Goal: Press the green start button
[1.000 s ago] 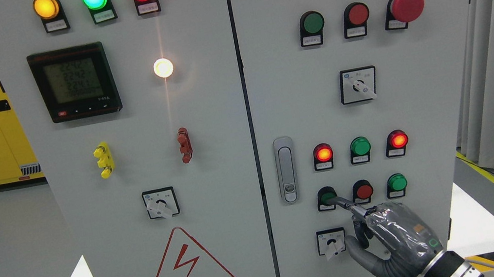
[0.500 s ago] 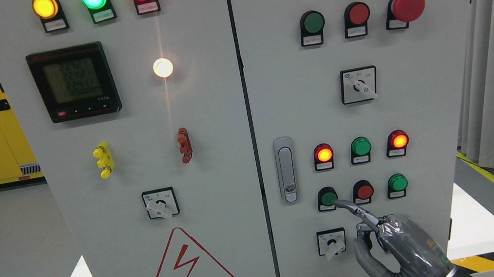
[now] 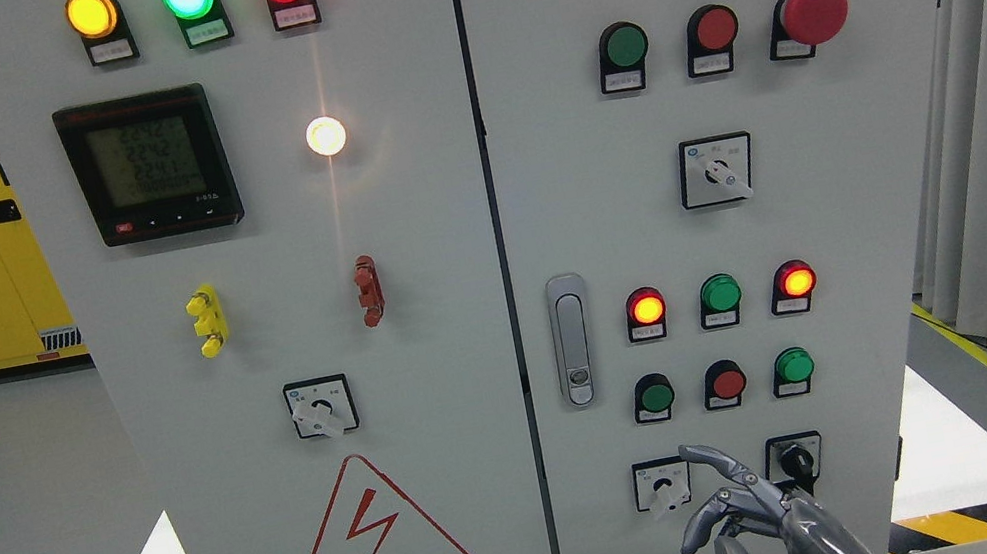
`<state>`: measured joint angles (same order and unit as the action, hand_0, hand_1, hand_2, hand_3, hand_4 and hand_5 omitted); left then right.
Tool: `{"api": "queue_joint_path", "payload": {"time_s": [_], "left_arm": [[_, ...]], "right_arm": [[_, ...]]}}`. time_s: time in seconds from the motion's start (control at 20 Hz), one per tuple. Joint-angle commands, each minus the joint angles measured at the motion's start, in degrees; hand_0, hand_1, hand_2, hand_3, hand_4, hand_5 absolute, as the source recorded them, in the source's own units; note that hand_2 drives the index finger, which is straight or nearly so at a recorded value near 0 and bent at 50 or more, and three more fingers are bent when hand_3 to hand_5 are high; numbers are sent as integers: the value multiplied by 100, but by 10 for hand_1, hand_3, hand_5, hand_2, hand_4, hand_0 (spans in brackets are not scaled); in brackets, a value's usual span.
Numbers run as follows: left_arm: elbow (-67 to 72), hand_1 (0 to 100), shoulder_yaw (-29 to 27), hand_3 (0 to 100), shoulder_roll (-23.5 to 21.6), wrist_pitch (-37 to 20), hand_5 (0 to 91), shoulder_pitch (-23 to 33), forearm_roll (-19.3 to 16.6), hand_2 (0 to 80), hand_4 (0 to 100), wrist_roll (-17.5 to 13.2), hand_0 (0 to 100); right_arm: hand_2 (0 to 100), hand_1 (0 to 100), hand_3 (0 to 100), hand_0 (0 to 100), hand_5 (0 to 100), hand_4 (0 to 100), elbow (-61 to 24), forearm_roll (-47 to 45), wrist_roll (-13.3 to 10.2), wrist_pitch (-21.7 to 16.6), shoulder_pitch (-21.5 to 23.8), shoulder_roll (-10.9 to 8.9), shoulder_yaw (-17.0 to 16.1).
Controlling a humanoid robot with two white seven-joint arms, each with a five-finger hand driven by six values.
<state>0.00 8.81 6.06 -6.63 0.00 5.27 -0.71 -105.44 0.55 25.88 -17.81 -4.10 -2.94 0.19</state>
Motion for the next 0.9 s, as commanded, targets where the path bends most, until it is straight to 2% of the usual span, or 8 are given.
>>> {"api": "queue_joint_path", "payload": {"time_s": [0.0, 0.2, 0.35, 0.5, 0.85], "left_arm": [[-158, 556, 7, 0, 0, 4, 0, -176, 0, 0, 0, 0, 120], [-158, 556, -2, 0, 0, 4, 0, -176, 0, 0, 0, 0, 120], [-158, 556, -2, 0, 0, 4, 0, -176, 0, 0, 0, 0, 120], [-158, 556, -2, 0, 0, 4, 0, -176, 0, 0, 0, 0, 120], [-158, 556, 7, 0, 0, 4, 0, -176, 0, 0, 0, 0, 120]], "right_arm": [[0, 428, 0, 594, 0, 0, -644, -688, 23, 49, 567, 4, 263], [0, 435, 0, 434, 0, 0, -644, -688, 23, 40, 603, 4, 271], [0, 439, 0, 386, 0, 0, -653, -688, 23, 32, 612, -13, 271], [0, 442, 0, 346, 0, 0, -653, -679, 23, 32, 629, -5, 271], [0, 446, 0, 327, 0, 0, -653, -688, 23, 23, 673, -13, 271]]}}
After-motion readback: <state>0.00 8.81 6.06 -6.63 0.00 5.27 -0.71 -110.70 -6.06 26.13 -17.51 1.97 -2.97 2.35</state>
